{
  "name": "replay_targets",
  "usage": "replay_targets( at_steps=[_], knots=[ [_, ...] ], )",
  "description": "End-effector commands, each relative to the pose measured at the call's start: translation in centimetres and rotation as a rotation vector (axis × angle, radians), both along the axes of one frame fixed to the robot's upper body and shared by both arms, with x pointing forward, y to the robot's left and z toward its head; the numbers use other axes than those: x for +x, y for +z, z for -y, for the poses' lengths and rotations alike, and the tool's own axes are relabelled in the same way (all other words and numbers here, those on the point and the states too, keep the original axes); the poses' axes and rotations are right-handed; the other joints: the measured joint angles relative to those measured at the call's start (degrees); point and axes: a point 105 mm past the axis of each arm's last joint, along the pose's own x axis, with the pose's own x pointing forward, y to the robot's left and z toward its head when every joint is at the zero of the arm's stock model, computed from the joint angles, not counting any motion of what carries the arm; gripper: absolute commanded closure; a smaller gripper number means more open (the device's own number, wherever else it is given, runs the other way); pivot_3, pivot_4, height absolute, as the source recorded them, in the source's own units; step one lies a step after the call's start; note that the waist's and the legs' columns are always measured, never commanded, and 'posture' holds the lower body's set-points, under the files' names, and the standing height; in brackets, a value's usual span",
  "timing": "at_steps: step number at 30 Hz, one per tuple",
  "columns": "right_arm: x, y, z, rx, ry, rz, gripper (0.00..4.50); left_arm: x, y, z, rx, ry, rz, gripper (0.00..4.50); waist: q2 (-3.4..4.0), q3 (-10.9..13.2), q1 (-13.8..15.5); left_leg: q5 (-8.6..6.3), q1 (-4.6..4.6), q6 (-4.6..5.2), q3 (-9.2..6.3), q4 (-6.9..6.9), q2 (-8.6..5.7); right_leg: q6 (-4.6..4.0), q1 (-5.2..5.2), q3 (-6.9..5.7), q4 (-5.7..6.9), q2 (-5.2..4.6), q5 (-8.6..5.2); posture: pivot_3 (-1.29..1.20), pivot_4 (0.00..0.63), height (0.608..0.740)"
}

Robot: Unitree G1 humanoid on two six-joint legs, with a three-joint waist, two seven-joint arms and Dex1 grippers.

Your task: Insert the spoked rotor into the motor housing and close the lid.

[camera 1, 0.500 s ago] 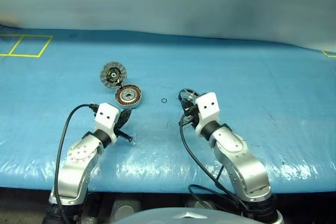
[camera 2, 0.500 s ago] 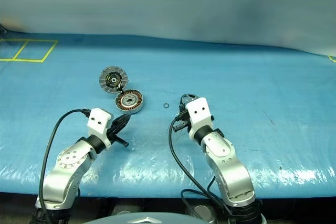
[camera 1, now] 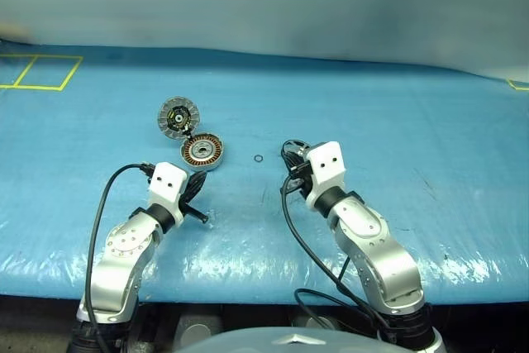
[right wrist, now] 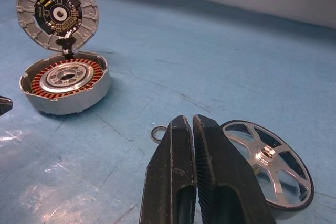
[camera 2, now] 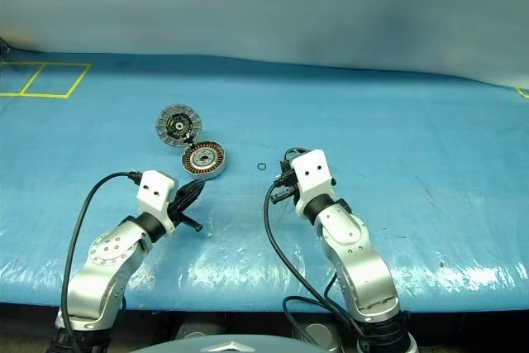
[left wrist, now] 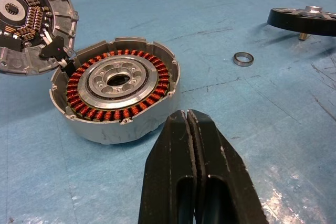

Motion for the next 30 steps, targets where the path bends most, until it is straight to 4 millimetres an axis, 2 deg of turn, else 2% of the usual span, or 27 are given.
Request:
replay_targets(
  at_steps=[1, 30],
  knots=[
    [-0.16, 1.19, -0.08, 0.02, 0.004, 0.051, 4.32, -0.04, 1.07, 0.07, -0.003, -0.006, 0.044, 4.45, 0.0, 0.0, 0.0, 0.0, 0.0, 0.0, 0.0, 0.0, 0.0, 0.0, 0.0, 0.0, 0.0, 0.0, 0.0, 0.0, 0.15, 0.74],
    [0.0, 1.08, -0.22, 0.006, -0.003, 0.058, 4.32, -0.15, 1.0, -0.42, 0.009, 0.021, 0.047, 4.45, 0.0, 0.0, 0.0, 0.0, 0.0, 0.0, 0.0, 0.0, 0.0, 0.0, 0.0, 0.0, 0.0, 0.0, 0.0, 0.0, 0.15, 0.74]
  ],
)
